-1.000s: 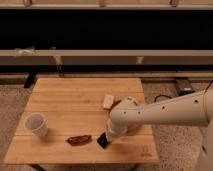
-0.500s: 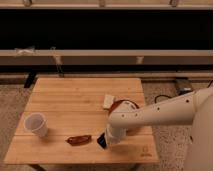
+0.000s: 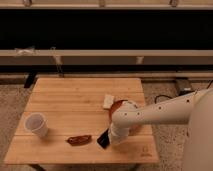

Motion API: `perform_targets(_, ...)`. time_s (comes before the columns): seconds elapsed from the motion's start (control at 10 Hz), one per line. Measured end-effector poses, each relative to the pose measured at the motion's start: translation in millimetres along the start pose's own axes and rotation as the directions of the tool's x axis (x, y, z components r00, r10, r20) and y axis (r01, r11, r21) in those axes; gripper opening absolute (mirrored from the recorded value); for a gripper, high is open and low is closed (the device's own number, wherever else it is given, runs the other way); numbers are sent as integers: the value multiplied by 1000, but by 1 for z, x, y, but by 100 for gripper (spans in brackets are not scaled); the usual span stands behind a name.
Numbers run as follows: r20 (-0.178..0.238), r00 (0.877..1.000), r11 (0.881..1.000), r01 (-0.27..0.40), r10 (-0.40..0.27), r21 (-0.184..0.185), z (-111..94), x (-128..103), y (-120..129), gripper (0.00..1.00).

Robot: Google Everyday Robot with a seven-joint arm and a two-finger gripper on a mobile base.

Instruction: Push the eraser across the table

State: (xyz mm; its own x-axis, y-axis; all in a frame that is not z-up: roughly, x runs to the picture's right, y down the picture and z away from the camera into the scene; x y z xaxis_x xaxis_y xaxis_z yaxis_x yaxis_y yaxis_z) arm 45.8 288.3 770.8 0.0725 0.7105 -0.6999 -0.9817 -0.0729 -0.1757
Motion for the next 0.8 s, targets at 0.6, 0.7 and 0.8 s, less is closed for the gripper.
perform_targets(0.6, 25, 1000, 1000, -14, 14, -8, 2, -18, -3, 0)
perform_targets(0.7, 32, 999, 1000, -8, 8, -11, 1, -22, 0, 0)
perform_targets(0.8, 37, 999, 1000, -2, 2, -14, 1, -25, 3, 0)
